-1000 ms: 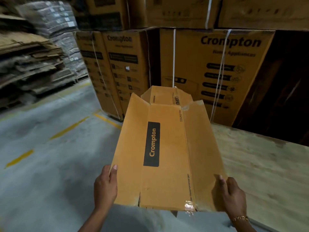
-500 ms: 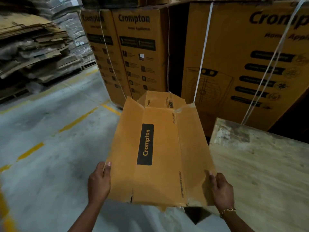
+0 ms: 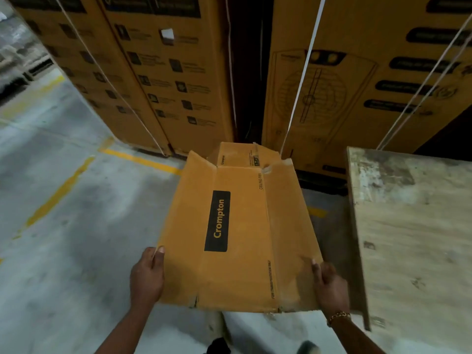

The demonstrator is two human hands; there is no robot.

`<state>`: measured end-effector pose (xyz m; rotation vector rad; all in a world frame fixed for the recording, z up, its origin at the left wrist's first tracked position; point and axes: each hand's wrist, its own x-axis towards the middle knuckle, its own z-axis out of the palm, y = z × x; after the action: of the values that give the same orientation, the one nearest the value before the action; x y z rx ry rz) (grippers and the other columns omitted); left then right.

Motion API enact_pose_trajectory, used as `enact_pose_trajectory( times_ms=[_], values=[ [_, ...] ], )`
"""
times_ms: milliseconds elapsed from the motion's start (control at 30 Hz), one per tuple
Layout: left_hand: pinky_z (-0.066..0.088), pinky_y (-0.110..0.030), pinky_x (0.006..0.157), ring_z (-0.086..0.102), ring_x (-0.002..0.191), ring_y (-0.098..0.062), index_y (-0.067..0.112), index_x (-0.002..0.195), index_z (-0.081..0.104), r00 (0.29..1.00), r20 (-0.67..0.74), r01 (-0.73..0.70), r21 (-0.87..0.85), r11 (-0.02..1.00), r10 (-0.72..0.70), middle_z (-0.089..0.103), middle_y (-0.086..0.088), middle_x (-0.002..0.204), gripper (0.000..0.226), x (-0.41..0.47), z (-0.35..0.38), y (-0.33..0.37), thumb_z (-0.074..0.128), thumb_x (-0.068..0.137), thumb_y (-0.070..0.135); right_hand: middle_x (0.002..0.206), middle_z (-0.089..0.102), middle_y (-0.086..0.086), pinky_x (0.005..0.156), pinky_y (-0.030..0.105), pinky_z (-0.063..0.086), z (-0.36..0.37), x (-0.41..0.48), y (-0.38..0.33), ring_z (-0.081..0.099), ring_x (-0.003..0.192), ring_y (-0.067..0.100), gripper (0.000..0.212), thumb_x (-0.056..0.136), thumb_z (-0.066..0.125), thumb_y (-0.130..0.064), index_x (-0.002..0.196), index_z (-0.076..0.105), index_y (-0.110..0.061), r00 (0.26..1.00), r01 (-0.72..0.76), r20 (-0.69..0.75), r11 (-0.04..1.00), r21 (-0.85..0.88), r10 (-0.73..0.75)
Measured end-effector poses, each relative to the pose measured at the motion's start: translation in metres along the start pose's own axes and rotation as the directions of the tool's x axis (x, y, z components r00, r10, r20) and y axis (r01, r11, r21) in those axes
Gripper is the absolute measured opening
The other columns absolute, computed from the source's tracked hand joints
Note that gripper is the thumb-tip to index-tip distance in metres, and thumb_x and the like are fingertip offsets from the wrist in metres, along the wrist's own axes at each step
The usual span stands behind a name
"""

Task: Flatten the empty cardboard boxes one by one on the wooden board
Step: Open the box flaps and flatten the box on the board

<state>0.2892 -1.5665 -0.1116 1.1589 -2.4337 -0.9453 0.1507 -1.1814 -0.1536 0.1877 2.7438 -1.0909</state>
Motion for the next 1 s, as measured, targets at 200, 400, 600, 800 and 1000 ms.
enact_pose_trajectory(
  times_ms=[200, 400, 600, 800, 1000],
  values=[
    [0.041, -0.038, 0.055, 0.054, 0.059, -0.031, 0.015, 0.079, 0.048, 0.992, 0.122, -0.035, 0.041, 0.999, 0.029, 0.050, -0.006, 0.060, 0.035, 0.099, 0.065, -0.065, 0.048, 0.102, 0.040, 0.071, 0.060, 0.001, 0.060, 0.031, 0.043, 0.088, 0.022, -0.009, 0.062, 0.066, 0.029, 0.031, 0.100, 0.043, -0.042, 0.086, 0.056, -0.016, 0.984, -0.175, 0.015, 0.984, -0.008, 0.175],
    [0.038, -0.035, 0.058, 0.055, 0.062, -0.030, 0.008, 0.081, 0.051, 0.976, 0.216, -0.014, 0.061, 0.998, 0.000, 0.054, -0.008, 0.066, 0.035, 0.144, 0.149, -0.132, 0.046, 0.103, 0.036, 0.072, 0.058, 0.000, 0.067, 0.033, 0.043, 0.174, 0.057, 0.026, 0.058, 0.069, 0.027, 0.032, 0.100, 0.039, -0.047, 0.085, 0.052, -0.022, 0.952, -0.305, 0.026, 0.951, 0.045, 0.304],
    [0.045, -0.039, 0.061, 0.058, 0.068, -0.035, 0.010, 0.087, 0.055, 0.965, 0.264, -0.044, 0.113, 0.993, 0.012, 0.060, -0.014, 0.072, 0.034, 0.181, 0.251, -0.210, 0.045, 0.103, 0.038, 0.084, 0.059, 0.005, 0.077, 0.032, 0.036, 0.274, 0.095, 0.098, 0.056, 0.088, 0.028, 0.029, 0.102, 0.048, -0.034, 0.106, 0.062, -0.009, 0.907, -0.420, 0.085, 0.897, 0.137, 0.412],
    [0.047, -0.042, 0.067, 0.060, 0.077, -0.037, 0.009, 0.089, 0.053, 0.932, 0.347, 0.051, 0.153, 0.987, -0.102, 0.060, -0.015, 0.077, 0.034, 0.193, 0.328, -0.294, 0.043, 0.103, 0.039, 0.084, 0.060, 0.016, 0.065, 0.034, 0.037, 0.358, 0.118, 0.160, 0.058, 0.086, 0.036, 0.025, 0.103, 0.048, -0.028, 0.090, 0.059, -0.010, 0.879, -0.476, 0.070, 0.867, 0.149, 0.471],
    [0.041, -0.037, 0.082, 0.060, 0.107, -0.039, 0.014, 0.127, 0.055, 0.837, 0.457, 0.176, 0.297, 0.939, -0.301, 0.065, -0.017, 0.118, 0.030, 0.185, 0.334, -0.313, 0.050, 0.100, 0.027, 0.099, 0.064, 0.008, 0.078, 0.040, 0.049, 0.379, 0.106, 0.186, 0.062, 0.091, 0.033, 0.022, 0.101, 0.046, -0.035, 0.117, 0.050, -0.021, 0.853, -0.494, 0.128, 0.862, -0.113, 0.506]
  ],
)
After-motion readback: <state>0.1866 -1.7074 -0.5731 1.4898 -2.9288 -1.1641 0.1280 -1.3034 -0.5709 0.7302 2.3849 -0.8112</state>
